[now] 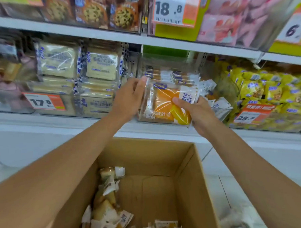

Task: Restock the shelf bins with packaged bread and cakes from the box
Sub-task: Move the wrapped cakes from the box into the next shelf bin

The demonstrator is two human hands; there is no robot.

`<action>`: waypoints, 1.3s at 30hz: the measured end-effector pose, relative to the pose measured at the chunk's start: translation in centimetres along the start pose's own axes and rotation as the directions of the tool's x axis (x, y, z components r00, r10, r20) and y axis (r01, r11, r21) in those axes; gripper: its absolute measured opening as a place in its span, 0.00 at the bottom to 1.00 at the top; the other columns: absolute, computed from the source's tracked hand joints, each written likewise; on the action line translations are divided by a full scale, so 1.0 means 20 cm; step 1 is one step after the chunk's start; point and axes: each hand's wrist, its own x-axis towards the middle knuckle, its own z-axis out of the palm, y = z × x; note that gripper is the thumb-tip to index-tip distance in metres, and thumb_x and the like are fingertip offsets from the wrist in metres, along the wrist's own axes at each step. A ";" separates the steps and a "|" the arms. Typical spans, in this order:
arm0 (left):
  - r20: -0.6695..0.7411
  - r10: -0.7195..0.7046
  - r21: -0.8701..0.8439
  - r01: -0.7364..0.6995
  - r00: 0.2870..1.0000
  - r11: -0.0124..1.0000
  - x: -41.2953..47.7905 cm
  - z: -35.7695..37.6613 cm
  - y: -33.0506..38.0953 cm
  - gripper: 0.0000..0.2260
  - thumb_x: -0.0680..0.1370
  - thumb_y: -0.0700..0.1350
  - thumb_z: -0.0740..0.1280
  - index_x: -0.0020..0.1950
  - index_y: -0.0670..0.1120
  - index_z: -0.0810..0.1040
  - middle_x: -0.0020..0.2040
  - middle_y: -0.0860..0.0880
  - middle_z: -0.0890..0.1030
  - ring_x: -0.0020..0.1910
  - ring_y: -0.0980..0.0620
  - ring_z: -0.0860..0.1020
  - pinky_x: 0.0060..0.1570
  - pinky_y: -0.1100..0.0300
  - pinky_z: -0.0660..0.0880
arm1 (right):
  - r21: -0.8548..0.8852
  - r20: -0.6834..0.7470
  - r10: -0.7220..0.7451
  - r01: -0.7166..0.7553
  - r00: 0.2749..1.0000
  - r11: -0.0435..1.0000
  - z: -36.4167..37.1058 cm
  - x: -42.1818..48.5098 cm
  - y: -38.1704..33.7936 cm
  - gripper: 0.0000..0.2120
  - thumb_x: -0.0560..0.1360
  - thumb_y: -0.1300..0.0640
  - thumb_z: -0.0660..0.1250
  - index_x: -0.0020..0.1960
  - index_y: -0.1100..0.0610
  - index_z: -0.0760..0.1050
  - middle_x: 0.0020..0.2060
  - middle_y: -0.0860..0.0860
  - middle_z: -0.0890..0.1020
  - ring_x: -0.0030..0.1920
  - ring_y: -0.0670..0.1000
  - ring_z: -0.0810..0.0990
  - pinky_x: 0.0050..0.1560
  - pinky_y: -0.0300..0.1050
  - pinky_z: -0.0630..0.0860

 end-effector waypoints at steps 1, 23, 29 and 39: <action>-0.039 -0.001 0.048 0.003 0.999 0.999 0.10 -0.02 0.00 0.17 0.83 0.59 0.55 0.49 0.48 0.74 0.39 0.52 0.76 0.37 0.55 0.75 0.42 0.57 0.72 | 0.004 -0.015 -0.022 0.022 1.000 1.000 -0.02 0.07 -0.05 0.29 0.60 0.52 0.80 0.58 0.55 0.76 0.49 0.53 0.85 0.48 0.53 0.86 0.49 0.54 0.82; 0.048 -0.037 -0.241 0.048 0.998 0.969 0.65 0.08 -0.38 0.16 0.75 0.46 0.70 0.61 0.56 0.75 0.34 0.54 0.73 0.29 0.64 0.73 0.30 0.76 0.68 | -0.541 -0.197 -0.434 0.271 0.879 0.796 0.33 1.49 -0.14 0.53 0.60 0.41 0.80 0.76 0.54 0.58 0.70 0.53 0.70 0.69 0.54 0.70 0.68 0.48 0.71; 0.035 -0.042 -0.243 0.049 0.999 0.969 0.63 0.08 -0.36 0.15 0.75 0.46 0.70 0.61 0.56 0.75 0.35 0.54 0.73 0.27 0.65 0.71 0.31 0.74 0.69 | -0.495 -0.204 -0.400 0.258 0.894 0.830 0.28 1.43 -0.10 0.54 0.66 0.47 0.79 0.79 0.57 0.49 0.74 0.53 0.66 0.72 0.53 0.68 0.69 0.44 0.68; 0.041 -0.043 -0.241 0.051 0.998 0.969 0.62 0.07 -0.35 0.15 0.76 0.48 0.69 0.62 0.56 0.74 0.34 0.54 0.73 0.28 0.65 0.72 0.30 0.76 0.68 | -0.296 -0.164 -0.316 0.258 0.935 0.919 0.25 1.43 -0.14 0.58 0.41 0.39 0.83 0.66 0.57 0.70 0.57 0.52 0.81 0.56 0.53 0.81 0.58 0.50 0.79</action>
